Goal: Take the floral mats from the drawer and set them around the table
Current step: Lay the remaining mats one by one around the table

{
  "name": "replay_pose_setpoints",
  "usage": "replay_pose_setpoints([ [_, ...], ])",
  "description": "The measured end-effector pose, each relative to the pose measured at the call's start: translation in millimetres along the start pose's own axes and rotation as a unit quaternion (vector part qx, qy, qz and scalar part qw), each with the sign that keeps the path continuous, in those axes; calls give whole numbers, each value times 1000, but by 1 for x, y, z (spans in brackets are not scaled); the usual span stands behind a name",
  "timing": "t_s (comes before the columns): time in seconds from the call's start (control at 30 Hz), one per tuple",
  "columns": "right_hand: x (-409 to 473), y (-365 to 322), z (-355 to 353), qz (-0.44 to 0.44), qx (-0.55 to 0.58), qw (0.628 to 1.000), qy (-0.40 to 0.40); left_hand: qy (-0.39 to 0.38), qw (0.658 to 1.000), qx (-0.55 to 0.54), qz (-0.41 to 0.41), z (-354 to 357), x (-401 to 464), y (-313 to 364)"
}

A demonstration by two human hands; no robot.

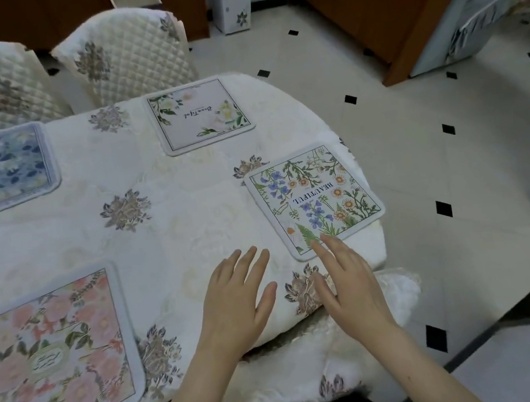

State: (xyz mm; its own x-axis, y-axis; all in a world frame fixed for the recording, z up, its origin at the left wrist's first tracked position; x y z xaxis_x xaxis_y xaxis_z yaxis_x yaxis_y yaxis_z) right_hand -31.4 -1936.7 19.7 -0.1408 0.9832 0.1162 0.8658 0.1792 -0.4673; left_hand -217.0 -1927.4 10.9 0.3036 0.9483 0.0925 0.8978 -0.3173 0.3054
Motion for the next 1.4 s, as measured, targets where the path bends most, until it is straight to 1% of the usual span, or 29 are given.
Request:
replay_pose_setpoints([
  [0.07, 15, 14, 2, -10, 1, 1000, -15, -2, 1000, 1, -16, 10, 12, 3],
  [0.2, 47, 49, 11, -38, -8, 996, -77, -6, 998, 7, -60, 31, 37, 13],
  [0.33, 76, 87, 16, -72, -8, 989, -126, -18, 993, 11, -118, 55, 62, 30],
  [0.5, 107, 134, 16, -101, -6, 982, -160, -29, 988, 18, -151, 86, 96, 52],
  [0.63, 132, 169, 20, -104, -17, 978, -179, -43, 984, 15, -171, 109, 123, 54],
  [0.73, 154, 197, 28, -79, -21, 978, -193, -56, 980, 14, -188, 124, 144, 48],
  [0.8, 169, 213, 33, -54, -22, 978, -198, -47, 978, -2, -203, 128, 158, 44],
  [0.9, 192, 229, 39, -49, -58, 976, -205, -39, 974, -31, -221, 136, 176, 38],
  [1.0, 214, 246, 45, -26, -92, 974, -207, -46, 966, -34, -251, 149, 189, 27],
  [1.07, 227, 258, 51, 4, -120, 968, -220, -68, 952, -28, -298, 160, 193, 16],
  [1.17, 236, 274, 58, 53, -146, 953, -262, -99, 917, -54, -383, 175, 192, 4],
  [1.23, 237, 276, 58, 57, -153, 950, -265, -101, 912, -47, -394, 178, 194, 4],
  [1.3, 240, 275, 57, 65, -150, 954, -253, -88, 916, -53, -387, 176, 198, 6],
  [1.33, 243, 274, 56, 79, -138, 956, -247, -74, 915, -76, -389, 174, 200, 8],
  [1.4, 247, 275, 52, 111, -93, 962, -230, -25, 896, -167, -410, 171, 201, 8],
])
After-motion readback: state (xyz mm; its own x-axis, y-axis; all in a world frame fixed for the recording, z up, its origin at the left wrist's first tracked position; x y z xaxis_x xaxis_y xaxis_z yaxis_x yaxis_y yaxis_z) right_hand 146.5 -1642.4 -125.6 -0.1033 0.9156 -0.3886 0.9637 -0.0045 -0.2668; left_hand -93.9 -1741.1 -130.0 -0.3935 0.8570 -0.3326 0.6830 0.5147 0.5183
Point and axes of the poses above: each hand's wrist, its own x-axis towards the middle knuckle, its own z-axis out of the palm, y = z × x, the point moved 6 cm from there along x, towards the middle knuckle, and after that the axes turned 5 degrees about x, right-handed, at the moved point
